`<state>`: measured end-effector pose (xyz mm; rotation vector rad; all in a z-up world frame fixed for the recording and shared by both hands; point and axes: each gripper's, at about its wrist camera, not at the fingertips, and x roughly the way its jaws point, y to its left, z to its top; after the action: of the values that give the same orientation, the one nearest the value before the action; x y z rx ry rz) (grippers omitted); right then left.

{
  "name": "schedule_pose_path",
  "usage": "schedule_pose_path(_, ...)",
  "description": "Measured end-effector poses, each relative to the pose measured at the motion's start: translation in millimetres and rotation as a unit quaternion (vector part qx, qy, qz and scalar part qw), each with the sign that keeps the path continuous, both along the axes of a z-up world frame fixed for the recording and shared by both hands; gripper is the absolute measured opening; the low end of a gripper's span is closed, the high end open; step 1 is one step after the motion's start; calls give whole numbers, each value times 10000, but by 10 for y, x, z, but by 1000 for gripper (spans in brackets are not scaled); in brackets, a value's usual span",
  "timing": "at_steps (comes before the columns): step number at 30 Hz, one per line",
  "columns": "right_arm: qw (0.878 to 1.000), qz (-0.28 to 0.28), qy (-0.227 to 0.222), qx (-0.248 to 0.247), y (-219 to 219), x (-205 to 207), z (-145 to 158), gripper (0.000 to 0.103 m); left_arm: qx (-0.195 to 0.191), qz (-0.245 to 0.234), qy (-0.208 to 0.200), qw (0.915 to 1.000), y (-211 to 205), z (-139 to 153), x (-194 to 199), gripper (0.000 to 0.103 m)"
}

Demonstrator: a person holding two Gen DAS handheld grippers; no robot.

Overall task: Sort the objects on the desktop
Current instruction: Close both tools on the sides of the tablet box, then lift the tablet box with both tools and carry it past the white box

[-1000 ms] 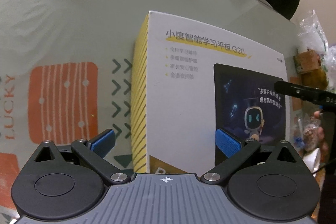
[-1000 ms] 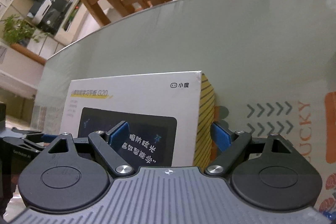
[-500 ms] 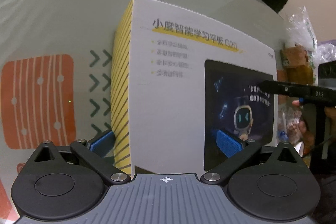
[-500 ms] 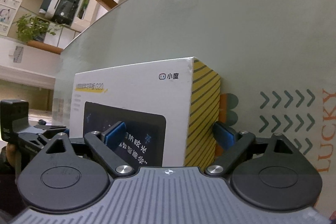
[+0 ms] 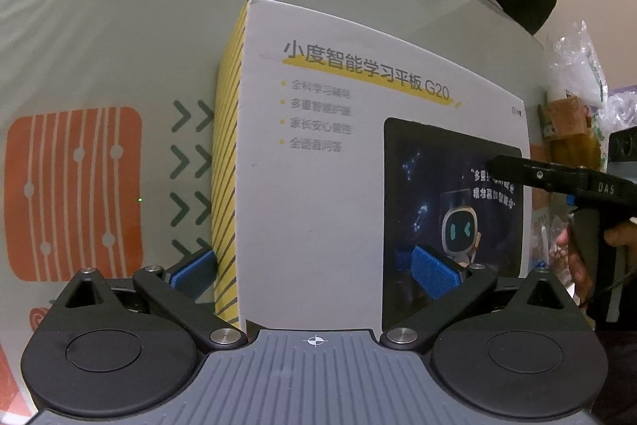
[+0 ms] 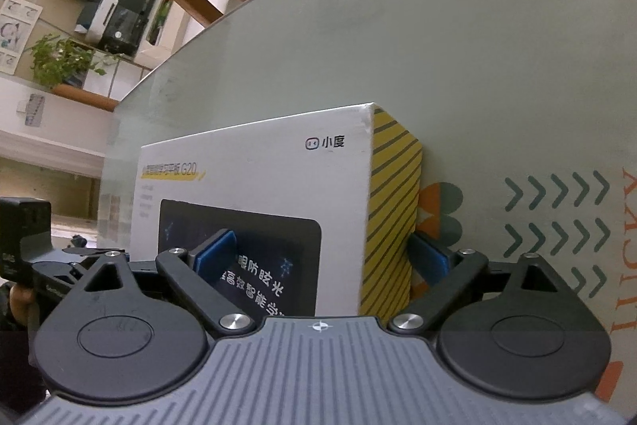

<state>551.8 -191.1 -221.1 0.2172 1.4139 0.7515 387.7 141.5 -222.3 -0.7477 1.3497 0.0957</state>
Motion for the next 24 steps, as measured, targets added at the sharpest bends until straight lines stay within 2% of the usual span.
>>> schedule_pose_path(6,9996,-167,-236,-29,14,-93,25,103,108,85,-21,9999,30,53,-72,103)
schedule_pose_path(9,9984,-290,-420,-229,63,-177,107,103,190,29,-15,9998,15,87,-65,103)
schedule_pose_path(14,9949,-388,-674,-635,204,-313,263,103,561,35,11,9984,-178,207,-6,103)
schedule_pose_path(18,9942,-509,-775,-553,209,-449,411,103,713,111,-87,9974,-160,430,-150,103)
schedule_pose_path(24,9912,-484,-1124,-502,243,-700,816,103,735,299,-277,9965,-206,779,-419,103)
